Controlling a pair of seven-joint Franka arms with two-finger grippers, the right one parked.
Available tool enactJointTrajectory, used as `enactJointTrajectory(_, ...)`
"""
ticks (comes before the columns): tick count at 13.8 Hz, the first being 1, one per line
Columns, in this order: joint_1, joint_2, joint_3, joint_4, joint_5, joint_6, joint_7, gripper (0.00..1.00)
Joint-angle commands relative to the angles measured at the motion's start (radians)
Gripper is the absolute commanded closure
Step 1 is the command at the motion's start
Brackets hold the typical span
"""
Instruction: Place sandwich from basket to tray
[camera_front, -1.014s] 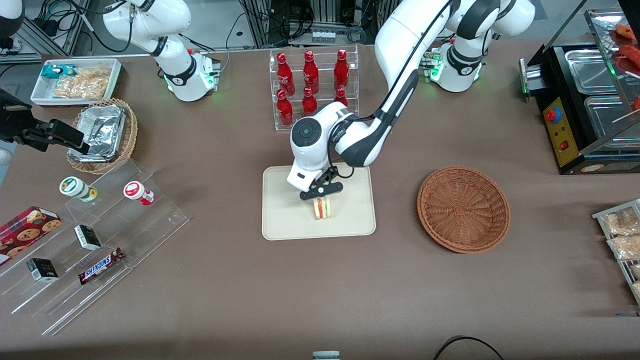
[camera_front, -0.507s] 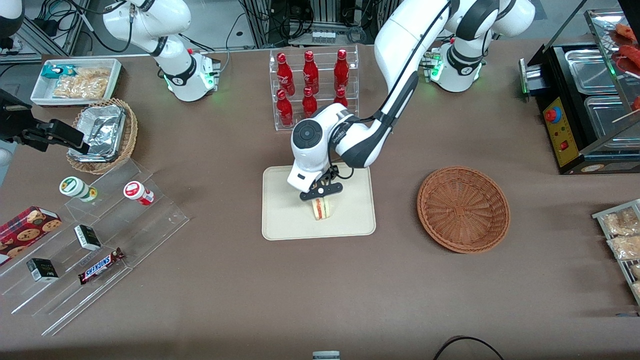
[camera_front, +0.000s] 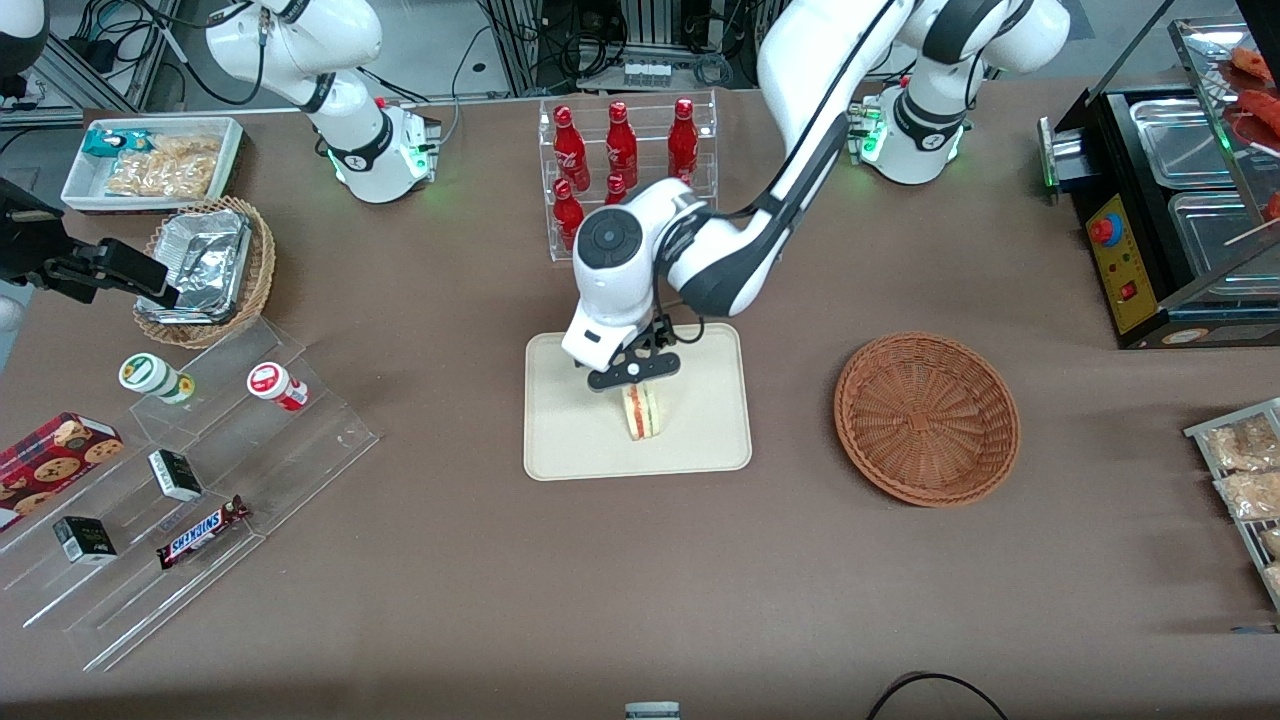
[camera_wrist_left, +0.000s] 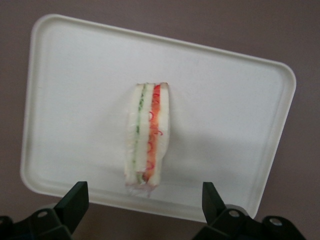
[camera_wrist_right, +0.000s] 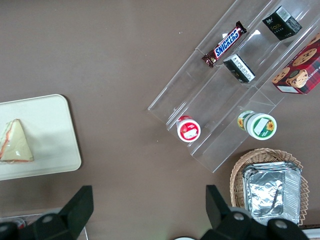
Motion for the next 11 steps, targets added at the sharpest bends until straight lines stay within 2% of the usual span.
enactJointTrajectory(1,0.031,-0.104,0.008,-0.028,-0.004,-0.099,0.052,0.00)
enactJointTrajectory(6,0.150,-0.184,0.008,-0.054,0.001,-0.299,0.147,0.00)
enactJointTrajectory(11,0.313,-0.331,0.008,-0.198,0.001,-0.308,0.371,0.00)
